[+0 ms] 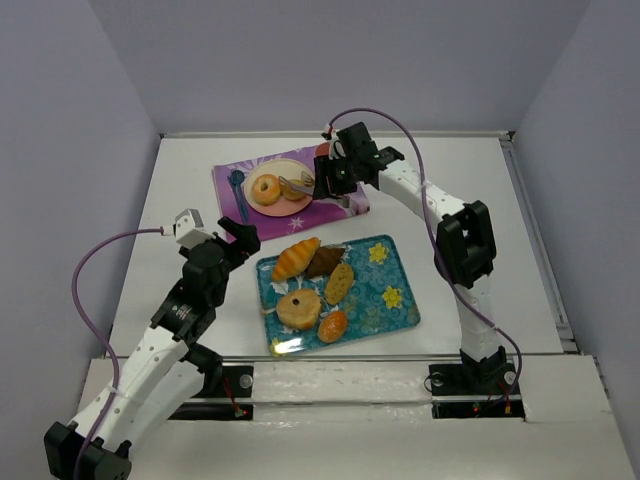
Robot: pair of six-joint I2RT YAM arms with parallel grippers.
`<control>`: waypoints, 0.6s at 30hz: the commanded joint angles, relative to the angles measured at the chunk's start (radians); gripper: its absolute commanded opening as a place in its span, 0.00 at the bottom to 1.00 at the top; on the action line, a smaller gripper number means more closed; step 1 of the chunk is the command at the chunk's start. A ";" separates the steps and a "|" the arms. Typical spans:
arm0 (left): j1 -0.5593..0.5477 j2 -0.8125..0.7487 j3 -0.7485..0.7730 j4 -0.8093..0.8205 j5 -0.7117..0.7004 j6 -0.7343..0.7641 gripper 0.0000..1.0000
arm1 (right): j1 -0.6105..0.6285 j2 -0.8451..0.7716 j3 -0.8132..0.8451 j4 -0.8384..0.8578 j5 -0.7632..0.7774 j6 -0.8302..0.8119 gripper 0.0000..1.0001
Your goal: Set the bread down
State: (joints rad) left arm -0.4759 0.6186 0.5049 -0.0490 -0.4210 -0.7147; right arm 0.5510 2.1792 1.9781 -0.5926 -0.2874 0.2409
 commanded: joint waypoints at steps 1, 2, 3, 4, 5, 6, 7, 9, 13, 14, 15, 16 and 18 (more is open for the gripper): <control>0.000 -0.014 -0.005 0.031 -0.022 0.014 0.99 | 0.006 -0.084 0.028 0.005 0.017 -0.022 0.60; 0.002 -0.017 -0.005 0.029 -0.022 0.014 0.99 | 0.006 -0.093 0.024 0.001 0.020 -0.019 0.60; 0.000 -0.022 -0.005 0.029 -0.022 0.014 0.99 | 0.006 -0.117 0.010 -0.001 0.021 -0.022 0.59; 0.002 -0.022 -0.006 0.029 -0.025 0.014 0.99 | 0.006 -0.131 -0.001 -0.004 0.021 -0.022 0.59; 0.000 -0.025 -0.006 0.029 -0.028 0.014 0.99 | 0.006 -0.146 -0.015 -0.006 0.022 -0.022 0.59; 0.000 -0.028 -0.006 0.028 -0.032 0.014 0.99 | 0.006 -0.165 -0.033 -0.004 0.027 -0.020 0.59; 0.002 -0.029 -0.006 0.028 -0.035 0.014 0.99 | 0.006 -0.206 -0.074 -0.006 0.037 -0.020 0.59; 0.000 -0.025 -0.005 0.028 -0.035 0.014 0.99 | 0.006 -0.251 -0.119 -0.012 0.060 -0.029 0.59; 0.000 -0.019 -0.002 0.025 -0.062 0.014 0.99 | 0.006 -0.380 -0.238 -0.016 0.073 -0.040 0.60; 0.000 -0.019 0.000 0.024 -0.065 0.014 0.99 | 0.006 -0.439 -0.292 -0.016 0.061 -0.046 0.60; 0.000 -0.017 0.001 0.024 -0.067 0.014 0.99 | 0.006 -0.472 -0.321 -0.015 0.041 -0.049 0.59; 0.002 -0.017 0.001 0.024 -0.067 0.014 0.99 | 0.006 -0.507 -0.353 -0.015 0.040 -0.048 0.59; 0.000 -0.019 0.001 0.024 -0.067 0.012 0.99 | 0.006 -0.618 -0.465 -0.015 0.072 -0.026 0.59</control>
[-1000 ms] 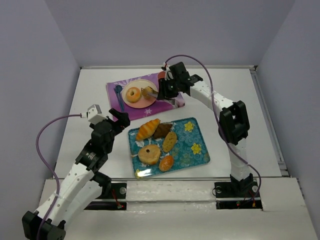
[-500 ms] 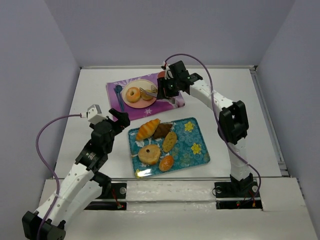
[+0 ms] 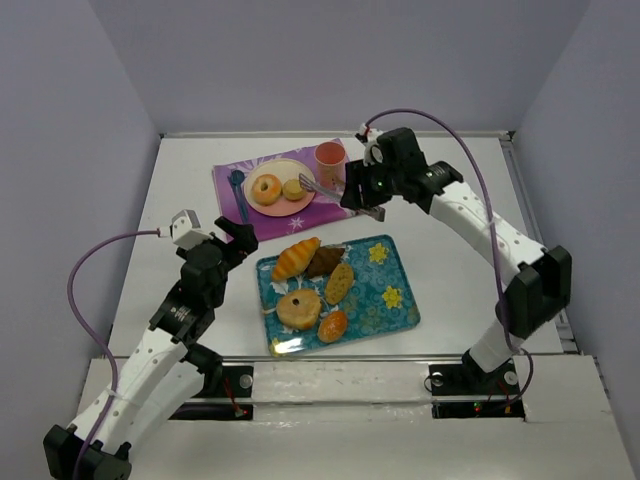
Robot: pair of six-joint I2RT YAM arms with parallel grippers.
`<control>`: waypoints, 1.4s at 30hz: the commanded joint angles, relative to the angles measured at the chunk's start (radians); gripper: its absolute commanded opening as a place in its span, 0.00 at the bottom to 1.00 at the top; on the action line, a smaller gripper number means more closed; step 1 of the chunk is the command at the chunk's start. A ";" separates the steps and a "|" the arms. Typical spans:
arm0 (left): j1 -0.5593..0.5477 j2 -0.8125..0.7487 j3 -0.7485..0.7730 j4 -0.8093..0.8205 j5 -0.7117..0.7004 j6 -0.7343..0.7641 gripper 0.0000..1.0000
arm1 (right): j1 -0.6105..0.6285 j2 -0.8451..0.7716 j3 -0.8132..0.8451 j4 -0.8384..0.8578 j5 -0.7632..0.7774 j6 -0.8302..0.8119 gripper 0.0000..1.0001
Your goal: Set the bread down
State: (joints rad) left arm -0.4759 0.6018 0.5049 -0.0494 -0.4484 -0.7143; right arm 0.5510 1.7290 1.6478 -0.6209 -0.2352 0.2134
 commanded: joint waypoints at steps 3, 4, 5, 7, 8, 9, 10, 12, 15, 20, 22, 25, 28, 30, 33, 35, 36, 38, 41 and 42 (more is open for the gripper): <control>0.002 -0.002 0.003 0.022 -0.050 0.010 0.99 | 0.006 -0.285 -0.239 0.013 0.176 0.023 0.59; 0.000 -0.005 0.004 0.022 -0.053 0.010 0.99 | -0.012 -0.355 -0.300 0.013 0.253 0.023 0.58; 0.000 -0.007 0.004 0.020 -0.053 0.010 0.99 | -0.026 -0.385 -0.325 0.013 0.281 0.020 0.56; 0.000 -0.011 0.003 0.020 -0.052 0.010 0.99 | -0.066 -0.451 -0.386 0.019 0.290 -0.020 0.53; 0.000 -0.013 0.003 0.020 -0.053 0.010 0.99 | -0.129 -0.463 -0.402 0.027 0.275 -0.075 0.53; 0.002 -0.013 0.003 0.020 -0.056 0.010 0.99 | -0.170 -0.476 -0.417 0.033 0.248 -0.098 0.53; 0.000 -0.016 0.003 0.019 -0.062 0.010 0.99 | -0.219 -0.485 -0.431 0.049 0.161 -0.118 0.53; 0.002 -0.017 0.003 0.020 -0.065 0.012 0.99 | -0.350 -0.494 -0.485 0.114 0.068 -0.228 0.54; 0.000 -0.016 0.003 0.020 -0.076 0.018 0.99 | -0.431 -0.448 -0.531 0.161 -0.053 -0.426 0.56; 0.000 0.003 0.010 0.028 -0.095 0.035 0.99 | -0.519 -0.285 -0.550 0.227 -0.265 -0.782 0.61; 0.000 0.006 0.009 0.028 -0.096 0.036 0.99 | -0.560 -0.241 -0.527 0.216 -0.292 -0.818 0.63; 0.002 0.004 0.006 0.029 -0.113 0.039 0.99 | -0.582 -0.186 -0.519 0.231 -0.271 -0.870 0.65; 0.000 0.000 0.006 0.028 -0.118 0.038 0.99 | -0.582 -0.125 -0.505 0.239 -0.224 -0.885 0.66; 0.000 -0.002 0.006 0.028 -0.119 0.039 0.99 | -0.592 -0.099 -0.507 0.256 -0.216 -0.879 0.66; 0.000 -0.005 0.004 0.023 -0.119 0.038 0.99 | -0.592 -0.056 -0.502 0.266 -0.193 -0.861 0.68; 0.000 -0.007 0.006 0.022 -0.119 0.038 0.99 | -0.602 -0.043 -0.497 0.268 -0.159 -0.850 0.75; 0.000 -0.005 0.006 0.022 -0.119 0.038 0.99 | -0.602 -0.043 -0.496 0.268 -0.145 -0.842 0.77; 0.002 -0.007 0.007 0.019 -0.119 0.036 0.99 | -0.602 -0.048 -0.493 0.271 -0.121 -0.836 0.98; 0.002 -0.011 0.007 0.014 -0.116 0.033 0.99 | -0.602 -0.081 -0.484 0.273 -0.118 -0.816 1.00; 0.002 -0.013 0.011 0.013 -0.116 0.032 0.99 | -0.602 -0.106 -0.473 0.274 -0.116 -0.798 1.00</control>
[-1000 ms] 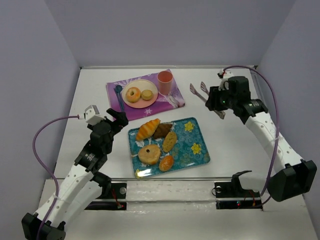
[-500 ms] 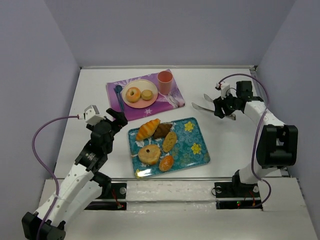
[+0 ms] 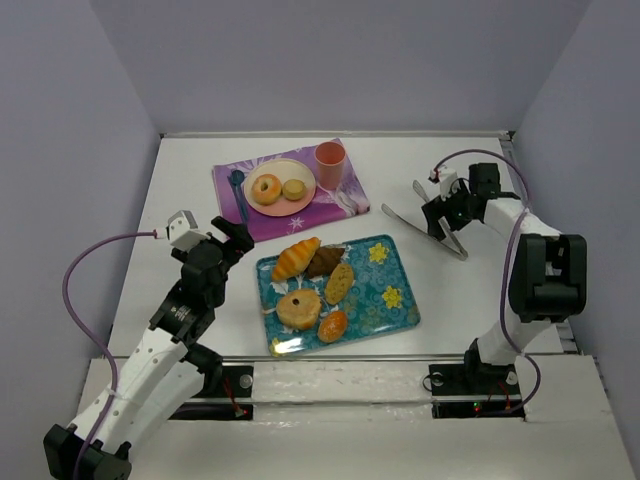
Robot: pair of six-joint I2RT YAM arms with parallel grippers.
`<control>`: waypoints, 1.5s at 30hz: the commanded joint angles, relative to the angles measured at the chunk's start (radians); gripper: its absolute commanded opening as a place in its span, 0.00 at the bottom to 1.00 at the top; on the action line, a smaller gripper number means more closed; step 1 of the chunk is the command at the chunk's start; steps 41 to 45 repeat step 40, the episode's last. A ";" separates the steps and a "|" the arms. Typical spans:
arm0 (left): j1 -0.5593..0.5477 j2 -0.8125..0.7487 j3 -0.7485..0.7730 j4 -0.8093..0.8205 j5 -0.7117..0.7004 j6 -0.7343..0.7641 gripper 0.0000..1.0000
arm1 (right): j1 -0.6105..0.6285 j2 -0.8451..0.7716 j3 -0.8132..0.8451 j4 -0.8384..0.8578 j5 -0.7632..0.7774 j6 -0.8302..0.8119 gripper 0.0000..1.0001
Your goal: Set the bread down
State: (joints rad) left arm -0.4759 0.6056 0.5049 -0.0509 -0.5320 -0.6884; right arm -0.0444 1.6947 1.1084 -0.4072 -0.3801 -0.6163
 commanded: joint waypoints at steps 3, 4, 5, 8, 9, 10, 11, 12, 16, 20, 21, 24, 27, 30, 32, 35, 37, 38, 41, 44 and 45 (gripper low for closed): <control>0.000 -0.018 0.023 0.002 -0.023 -0.005 0.99 | -0.006 -0.127 0.085 0.074 0.046 0.108 1.00; 0.000 -0.018 0.027 -0.003 -0.022 -0.008 0.99 | -0.006 -0.176 0.099 0.082 0.059 0.142 1.00; 0.000 -0.018 0.030 -0.010 -0.016 -0.019 0.99 | -0.006 -0.203 0.105 0.103 0.110 0.192 1.00; 0.000 -0.018 0.037 -0.015 0.015 -0.039 0.99 | -0.006 -0.309 0.129 0.104 0.263 0.468 1.00; 0.000 -0.018 0.038 -0.015 0.023 -0.049 0.99 | -0.006 -0.340 0.125 0.097 0.294 0.601 1.00; 0.000 -0.018 0.038 -0.017 0.036 -0.059 0.99 | -0.006 -0.421 0.082 0.099 0.334 0.675 1.00; 0.000 -0.020 0.041 -0.017 0.046 -0.060 0.99 | -0.006 -0.466 0.049 0.102 0.339 0.776 1.00; 0.000 -0.018 0.043 -0.018 0.052 -0.060 0.99 | -0.006 -0.513 0.013 0.105 0.337 0.814 1.00; 0.002 -0.020 0.053 -0.046 0.082 -0.080 0.99 | -0.006 -0.746 -0.183 0.123 0.407 1.022 1.00; 0.000 -0.027 0.052 -0.064 0.098 -0.092 0.99 | -0.006 -0.937 -0.361 0.120 0.458 1.102 1.00; 0.000 -0.032 0.052 -0.072 0.101 -0.092 0.99 | -0.006 -0.970 -0.390 0.114 0.474 1.136 1.00; 0.002 -0.065 0.046 -0.108 0.096 -0.111 0.99 | -0.006 -1.070 -0.475 0.105 0.497 1.146 1.00; 0.000 -0.079 0.050 -0.142 0.086 -0.123 0.99 | -0.006 -1.109 -0.505 0.094 0.511 1.152 1.00; 0.000 -0.075 0.072 -0.165 0.083 -0.128 0.99 | -0.006 -1.101 -0.512 0.085 0.509 1.152 1.00; 0.002 -0.070 0.078 -0.179 0.076 -0.126 0.99 | -0.006 -1.095 -0.515 0.082 0.511 1.150 1.00; 0.000 -0.058 0.090 -0.188 0.064 -0.126 0.99 | -0.006 -1.083 -0.524 0.082 0.512 1.149 1.00; 0.000 -0.043 0.099 -0.185 0.053 -0.123 0.99 | -0.006 -1.072 -0.522 0.082 0.514 1.141 1.00; 0.000 -0.037 0.103 -0.181 0.043 -0.122 0.99 | -0.006 -1.067 -0.522 0.081 0.514 1.138 1.00; 0.002 -0.009 0.116 -0.165 0.037 -0.106 0.99 | -0.006 -1.058 -0.519 0.082 0.521 1.136 1.00; 0.002 -0.009 0.116 -0.165 0.037 -0.106 0.99 | -0.006 -1.058 -0.519 0.082 0.521 1.136 1.00; 0.002 -0.009 0.116 -0.165 0.037 -0.106 0.99 | -0.006 -1.058 -0.519 0.082 0.521 1.136 1.00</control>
